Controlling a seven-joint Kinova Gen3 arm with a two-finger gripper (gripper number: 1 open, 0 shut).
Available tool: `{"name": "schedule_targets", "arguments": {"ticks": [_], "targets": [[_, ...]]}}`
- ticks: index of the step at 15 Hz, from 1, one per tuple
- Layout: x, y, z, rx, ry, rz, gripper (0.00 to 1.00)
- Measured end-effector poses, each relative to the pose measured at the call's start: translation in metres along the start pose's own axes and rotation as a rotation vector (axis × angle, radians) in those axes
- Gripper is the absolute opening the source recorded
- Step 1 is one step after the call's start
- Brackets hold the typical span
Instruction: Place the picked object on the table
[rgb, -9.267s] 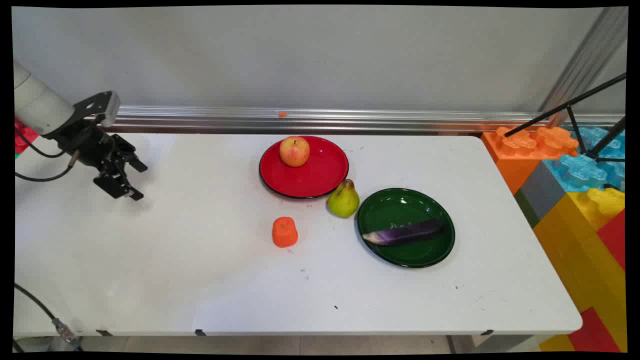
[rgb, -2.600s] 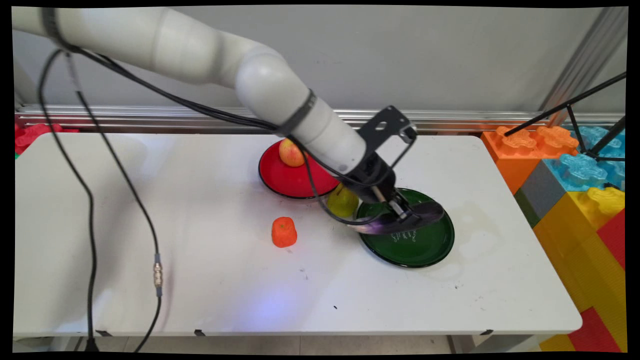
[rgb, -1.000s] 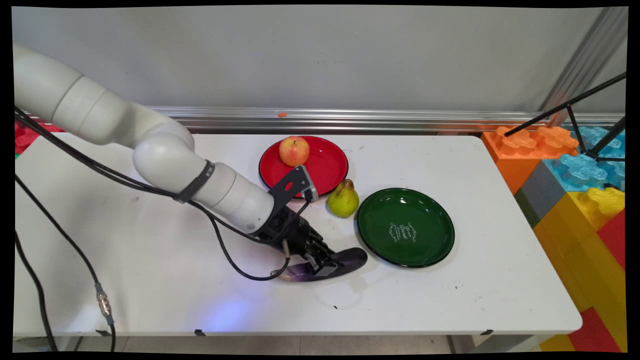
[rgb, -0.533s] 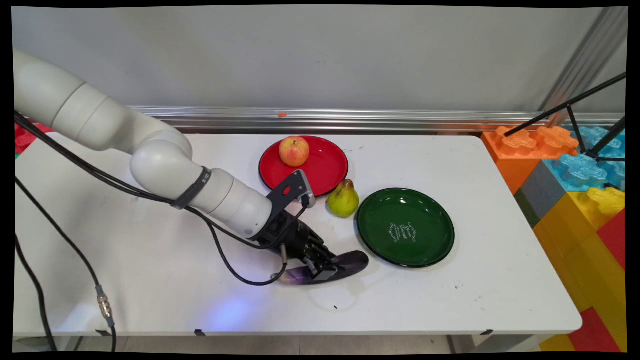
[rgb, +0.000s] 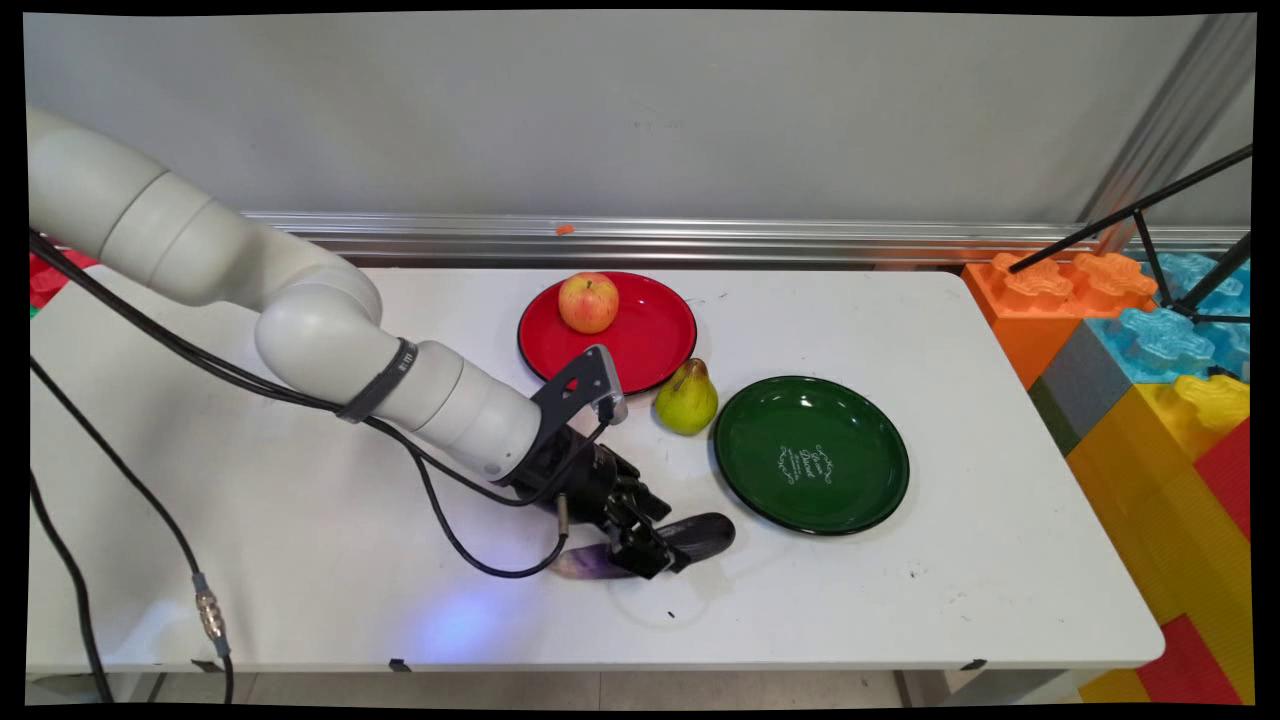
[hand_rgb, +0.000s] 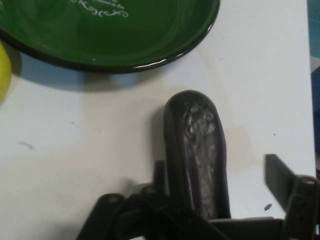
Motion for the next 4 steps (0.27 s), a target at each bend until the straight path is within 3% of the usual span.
{"name": "schedule_targets", "arguments": {"ticks": [4], "targets": [[0.0034, 0.0011, -0.0034, -0.009, 0.000, 0.010, 1.00]]}}
